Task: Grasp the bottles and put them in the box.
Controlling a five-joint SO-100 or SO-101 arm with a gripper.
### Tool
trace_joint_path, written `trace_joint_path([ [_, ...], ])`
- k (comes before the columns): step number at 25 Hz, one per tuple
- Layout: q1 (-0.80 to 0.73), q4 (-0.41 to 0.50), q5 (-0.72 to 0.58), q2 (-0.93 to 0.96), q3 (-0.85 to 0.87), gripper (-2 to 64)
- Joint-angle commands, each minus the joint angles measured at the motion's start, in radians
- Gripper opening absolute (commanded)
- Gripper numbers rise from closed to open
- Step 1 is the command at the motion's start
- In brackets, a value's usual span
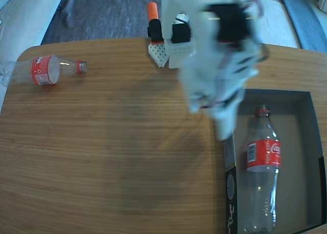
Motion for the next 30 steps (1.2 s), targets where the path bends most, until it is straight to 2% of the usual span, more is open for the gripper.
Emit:
trace_joint_path([
  [1,0.201,0.017,-0.006,0.055,-0.058,35.2],
  [3,0.333,0.017,-0.025,0.055,-0.058,35.2],
  [6,0.495,0.018,-0.124,0.057,-0.054,35.2],
  [11,0.689,0.02,-0.244,0.057,-0.046,35.2],
  [20,0.927,0.02,-0.565,0.04,-0.044,35.2],
  [23,0.994,0.051,-0.644,0.037,-0.044,35.2],
  [30,1.117,0.072,-0.696,0.037,0.025,35.2],
])
